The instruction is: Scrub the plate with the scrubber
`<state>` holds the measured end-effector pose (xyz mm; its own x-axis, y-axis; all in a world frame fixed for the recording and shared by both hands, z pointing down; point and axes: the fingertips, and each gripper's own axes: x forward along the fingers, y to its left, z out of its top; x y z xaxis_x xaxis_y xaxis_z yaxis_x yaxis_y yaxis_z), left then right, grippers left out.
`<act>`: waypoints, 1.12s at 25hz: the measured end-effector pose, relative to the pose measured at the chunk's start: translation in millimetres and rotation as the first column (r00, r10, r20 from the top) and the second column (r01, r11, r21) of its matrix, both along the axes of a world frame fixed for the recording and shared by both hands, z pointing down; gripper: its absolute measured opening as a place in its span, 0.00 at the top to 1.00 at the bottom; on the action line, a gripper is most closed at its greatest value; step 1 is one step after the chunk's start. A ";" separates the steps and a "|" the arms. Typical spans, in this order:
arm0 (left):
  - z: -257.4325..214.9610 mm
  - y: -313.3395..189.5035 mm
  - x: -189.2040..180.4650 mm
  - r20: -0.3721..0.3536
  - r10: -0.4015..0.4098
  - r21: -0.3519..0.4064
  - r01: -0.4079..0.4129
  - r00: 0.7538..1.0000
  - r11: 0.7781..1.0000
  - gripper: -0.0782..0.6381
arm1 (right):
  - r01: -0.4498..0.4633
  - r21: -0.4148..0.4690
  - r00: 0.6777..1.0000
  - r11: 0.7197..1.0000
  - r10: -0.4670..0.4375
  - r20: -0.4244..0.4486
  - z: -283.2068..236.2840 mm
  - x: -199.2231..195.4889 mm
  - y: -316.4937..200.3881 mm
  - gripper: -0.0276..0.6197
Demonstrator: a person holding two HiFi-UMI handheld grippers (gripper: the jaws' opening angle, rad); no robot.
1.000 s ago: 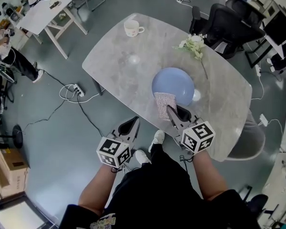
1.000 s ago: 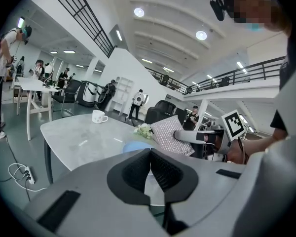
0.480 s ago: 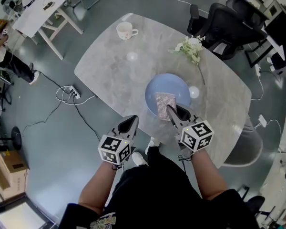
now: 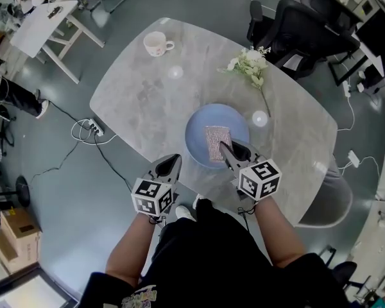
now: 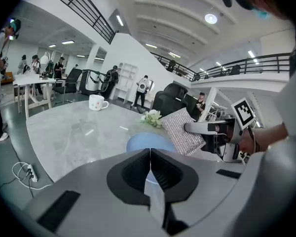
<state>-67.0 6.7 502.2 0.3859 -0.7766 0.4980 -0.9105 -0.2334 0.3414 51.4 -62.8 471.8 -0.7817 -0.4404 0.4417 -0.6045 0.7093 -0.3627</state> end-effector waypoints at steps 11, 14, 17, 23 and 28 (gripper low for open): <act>31.7 -30.1 4.0 0.012 -0.026 -0.078 0.027 1.000 0.997 0.75 | 0.046 -0.026 0.999 0.999 -0.047 -0.028 20.5 -0.8 -24.7 0.84; 38.2 -37.7 4.0 0.005 -0.029 -0.104 0.029 1.000 0.994 0.69 | 0.058 -0.040 0.997 0.997 -0.060 -0.041 26.8 -4.6 -28.2 0.84; 48.5 -48.5 2.8 0.019 -0.013 -0.133 0.016 1.000 0.991 0.65 | 0.068 -0.053 0.996 0.996 -0.071 -0.055 35.0 -10.8 -32.2 0.84; 77.2 -70.8 0.5 0.030 0.049 -0.197 -0.043 0.998 0.980 0.65 | 0.079 -0.079 0.989 0.994 -0.088 -0.115 57.4 -24.5 -44.0 0.84; 101.4 -92.3 -4.6 0.018 0.094 -0.242 -0.086 0.995 0.967 0.66 | 0.072 -0.112 0.983 0.991 -0.089 -0.163 77.0 -37.0 -54.8 0.84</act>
<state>-71.6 -85.6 603.6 0.4313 -0.5954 0.6778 -0.8998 -0.2292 0.3712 14.5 -117.6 548.8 -0.7241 -0.3234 0.6092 -0.6053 0.7214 -0.3365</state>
